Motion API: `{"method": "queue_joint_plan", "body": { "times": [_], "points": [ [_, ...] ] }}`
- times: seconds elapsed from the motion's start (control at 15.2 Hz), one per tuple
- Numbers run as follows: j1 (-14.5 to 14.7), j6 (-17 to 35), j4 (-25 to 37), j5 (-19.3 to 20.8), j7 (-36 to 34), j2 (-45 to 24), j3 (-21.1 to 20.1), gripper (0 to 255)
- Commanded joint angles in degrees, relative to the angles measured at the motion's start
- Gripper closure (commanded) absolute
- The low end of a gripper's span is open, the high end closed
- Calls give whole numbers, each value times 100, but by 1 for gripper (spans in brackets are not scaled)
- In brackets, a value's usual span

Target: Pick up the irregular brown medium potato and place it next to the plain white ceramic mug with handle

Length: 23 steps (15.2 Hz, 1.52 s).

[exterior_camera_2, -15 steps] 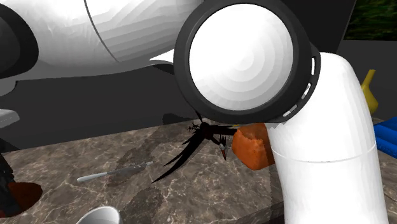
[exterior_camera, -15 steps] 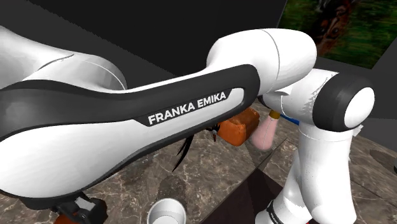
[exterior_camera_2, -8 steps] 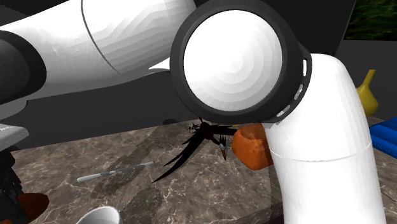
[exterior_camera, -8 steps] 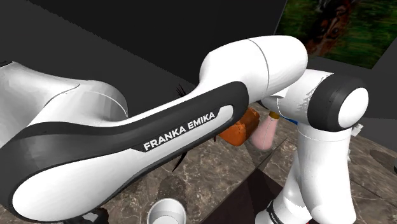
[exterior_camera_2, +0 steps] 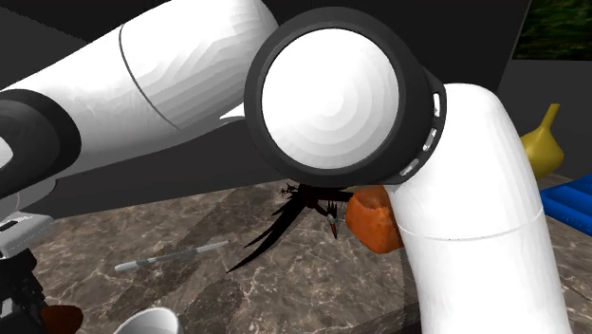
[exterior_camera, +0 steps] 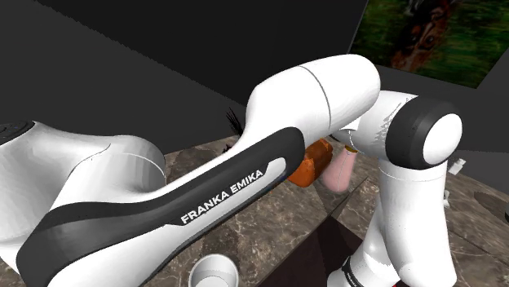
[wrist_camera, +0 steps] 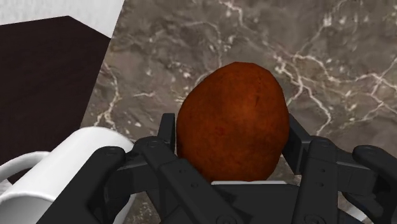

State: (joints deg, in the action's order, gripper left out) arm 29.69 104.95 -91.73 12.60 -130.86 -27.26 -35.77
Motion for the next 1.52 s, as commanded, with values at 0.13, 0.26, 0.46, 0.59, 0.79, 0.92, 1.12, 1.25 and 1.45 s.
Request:
{"method": "queue_joint_plan", "body": {
  "times": [0.13, 0.26, 0.46, 0.59, 0.79, 0.92, 1.12, 1.25, 1.45],
  "points": [
    [8, 253, -167, 65, -30, -100, 38, 255],
    [18, 377, -239, 103, -49, -161, 60, 255],
    [33, 536, -326, 155, -74, -245, 91, 255],
    [33, 535, -325, 155, -74, -246, 92, 255],
    [33, 535, -325, 155, -74, -246, 92, 255],
    [33, 535, -325, 155, -74, -246, 92, 255],
    [33, 535, -324, 155, -74, -246, 92, 0],
    [33, 535, -324, 155, -74, -246, 92, 0],
    [41, 185, -34, 91, -27, -170, 55, 0]
  ]
}}
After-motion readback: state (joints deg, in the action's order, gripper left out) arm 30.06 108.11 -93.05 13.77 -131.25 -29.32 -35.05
